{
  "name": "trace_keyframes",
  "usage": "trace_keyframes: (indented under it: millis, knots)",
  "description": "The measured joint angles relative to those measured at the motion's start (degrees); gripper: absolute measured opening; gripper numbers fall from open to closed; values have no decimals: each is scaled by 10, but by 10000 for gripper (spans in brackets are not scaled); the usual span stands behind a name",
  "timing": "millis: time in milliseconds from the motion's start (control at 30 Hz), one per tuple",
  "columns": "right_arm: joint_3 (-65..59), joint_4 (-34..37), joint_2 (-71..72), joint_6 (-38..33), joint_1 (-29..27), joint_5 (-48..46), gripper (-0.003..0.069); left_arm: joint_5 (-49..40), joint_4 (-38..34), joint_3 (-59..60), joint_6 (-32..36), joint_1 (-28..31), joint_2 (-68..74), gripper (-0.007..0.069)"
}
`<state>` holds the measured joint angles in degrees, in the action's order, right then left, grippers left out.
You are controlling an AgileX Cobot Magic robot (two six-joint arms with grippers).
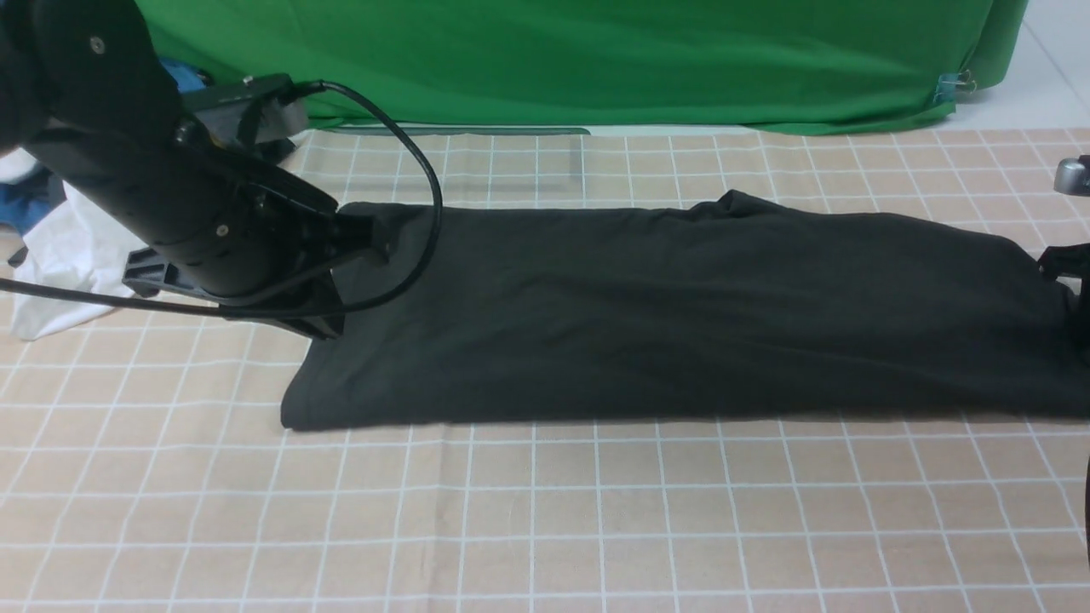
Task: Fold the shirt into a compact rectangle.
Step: 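Pull the folded dark garment lengthwise by its ends to straighten it flat on the table, then fold the right end of the dark garment over onto its left end with the right gripper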
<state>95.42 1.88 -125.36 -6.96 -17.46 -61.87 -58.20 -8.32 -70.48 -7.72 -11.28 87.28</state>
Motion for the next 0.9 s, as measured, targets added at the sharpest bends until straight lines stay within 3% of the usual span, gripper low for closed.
trace_keyframes:
  millis: [533, 700, 900]
  knots:
    - [110, -15, 73, 40, 7, -77, 133, -4, 0, 0, 14, -1, -42, 13]
    - [138, 4, 96, 45, 53, -80, 133, -2, 0, 0, 23, -1, -57, 13]
    - [187, 72, 112, 57, 167, -80, 133, -1, -4, 0, 25, -1, -58, 13]
